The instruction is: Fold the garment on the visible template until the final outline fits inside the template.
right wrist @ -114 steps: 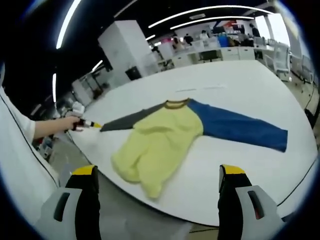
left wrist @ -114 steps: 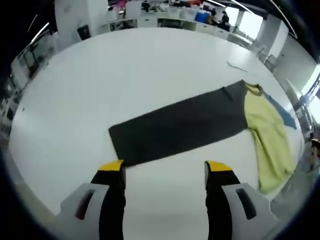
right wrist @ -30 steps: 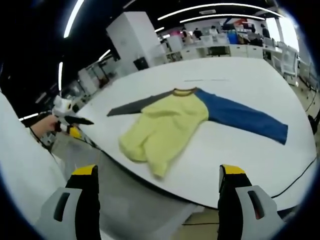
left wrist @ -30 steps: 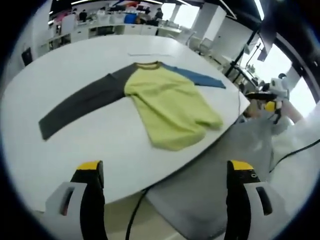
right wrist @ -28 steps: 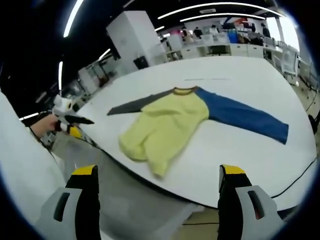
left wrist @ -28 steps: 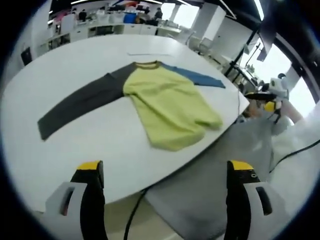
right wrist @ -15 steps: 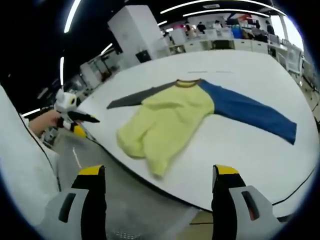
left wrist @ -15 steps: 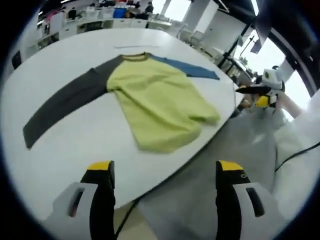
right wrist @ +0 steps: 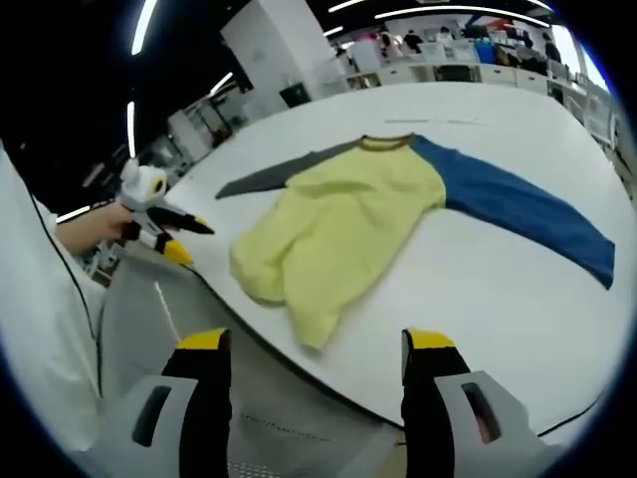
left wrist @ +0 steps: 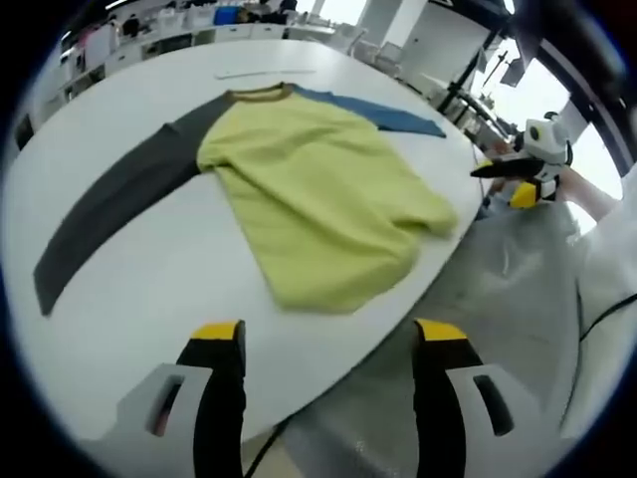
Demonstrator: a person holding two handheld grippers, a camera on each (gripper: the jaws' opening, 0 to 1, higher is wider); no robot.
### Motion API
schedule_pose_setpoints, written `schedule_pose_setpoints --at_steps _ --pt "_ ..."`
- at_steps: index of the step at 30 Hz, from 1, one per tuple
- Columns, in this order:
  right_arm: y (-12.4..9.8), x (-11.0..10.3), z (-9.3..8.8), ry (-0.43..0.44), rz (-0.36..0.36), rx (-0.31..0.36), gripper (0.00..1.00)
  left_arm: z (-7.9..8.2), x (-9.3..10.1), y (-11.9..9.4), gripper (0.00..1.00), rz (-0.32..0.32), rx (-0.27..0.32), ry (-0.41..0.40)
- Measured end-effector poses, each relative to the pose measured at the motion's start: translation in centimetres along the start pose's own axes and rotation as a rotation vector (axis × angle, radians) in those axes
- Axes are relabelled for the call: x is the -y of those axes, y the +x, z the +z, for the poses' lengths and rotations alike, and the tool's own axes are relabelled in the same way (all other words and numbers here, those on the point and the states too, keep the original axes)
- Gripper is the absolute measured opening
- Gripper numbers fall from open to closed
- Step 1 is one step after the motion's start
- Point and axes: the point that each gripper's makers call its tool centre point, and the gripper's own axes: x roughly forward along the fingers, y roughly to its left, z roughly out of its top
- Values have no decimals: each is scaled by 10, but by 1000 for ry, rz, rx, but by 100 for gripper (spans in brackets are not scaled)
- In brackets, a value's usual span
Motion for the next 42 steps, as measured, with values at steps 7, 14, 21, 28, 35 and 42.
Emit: schedule_pose_setpoints --at_steps 7,14,21,28,35,42 --pt "12 1 -5 9 36 -19 59 -2 -7 13 55 -7 -11 -20" --pt "26 0 -11 41 84 -24 49 -1 -12 22 50 -2 -15 -9" --pt "38 1 -15 55 114 -48 44 -1 -16 30 42 -2 -20 -19" --pt "46 -2 -18 62 144 -61 41 -1 -13 36 37 -19 -26 -37" --pt "52 2 -23 83 152 -70 38 0 -13 37 32 -28 -25 -52" --pt "55 0 -24 95 165 -64 32 -1 -14 38 28 -29 -26 -64"
